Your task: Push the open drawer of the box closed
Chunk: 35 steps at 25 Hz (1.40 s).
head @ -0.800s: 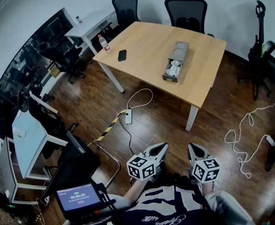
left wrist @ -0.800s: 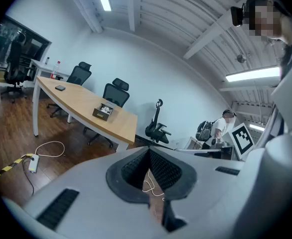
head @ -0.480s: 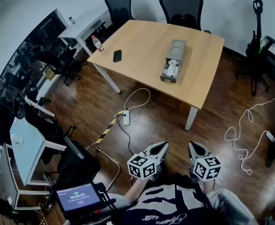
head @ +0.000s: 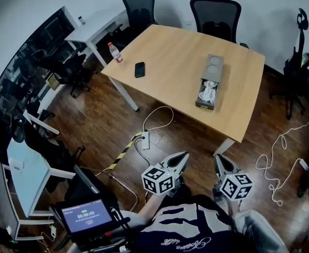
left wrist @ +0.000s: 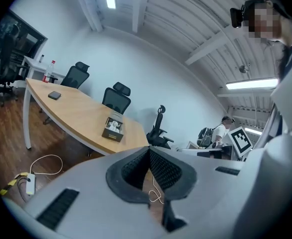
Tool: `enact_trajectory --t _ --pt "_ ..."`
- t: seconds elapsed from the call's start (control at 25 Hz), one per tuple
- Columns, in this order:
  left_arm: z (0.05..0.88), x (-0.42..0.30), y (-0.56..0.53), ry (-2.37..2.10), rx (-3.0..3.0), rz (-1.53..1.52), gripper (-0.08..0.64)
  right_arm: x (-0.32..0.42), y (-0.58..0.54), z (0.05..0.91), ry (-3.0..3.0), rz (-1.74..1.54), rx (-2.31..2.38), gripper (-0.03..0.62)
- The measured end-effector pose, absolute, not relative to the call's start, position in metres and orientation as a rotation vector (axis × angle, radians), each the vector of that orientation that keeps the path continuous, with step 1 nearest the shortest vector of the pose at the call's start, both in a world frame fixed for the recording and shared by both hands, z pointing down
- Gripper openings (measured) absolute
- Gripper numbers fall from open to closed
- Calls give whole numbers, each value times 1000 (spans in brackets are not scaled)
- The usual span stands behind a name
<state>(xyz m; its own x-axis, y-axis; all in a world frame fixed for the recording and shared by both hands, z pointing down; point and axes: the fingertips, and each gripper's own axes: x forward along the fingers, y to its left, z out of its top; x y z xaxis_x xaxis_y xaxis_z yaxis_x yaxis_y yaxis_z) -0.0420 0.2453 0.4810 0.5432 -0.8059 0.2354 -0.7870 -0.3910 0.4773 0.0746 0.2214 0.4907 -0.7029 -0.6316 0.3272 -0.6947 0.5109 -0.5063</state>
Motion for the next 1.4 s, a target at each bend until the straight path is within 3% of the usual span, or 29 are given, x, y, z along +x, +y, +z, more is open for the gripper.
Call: enact_trajectory --t 0.48,0.8,1.4 --pt "501 -149 183 -1213 2223 -29 2 5 161 502 -2532 930 1343 -3" --pt "518 -120 155 -1047 2250 -5 2 25 149 514 -2400 954 1447 -3" --pt "566 -111 39 -1049 2253 171 2 24 4 521 -2465 955 1305 -3"
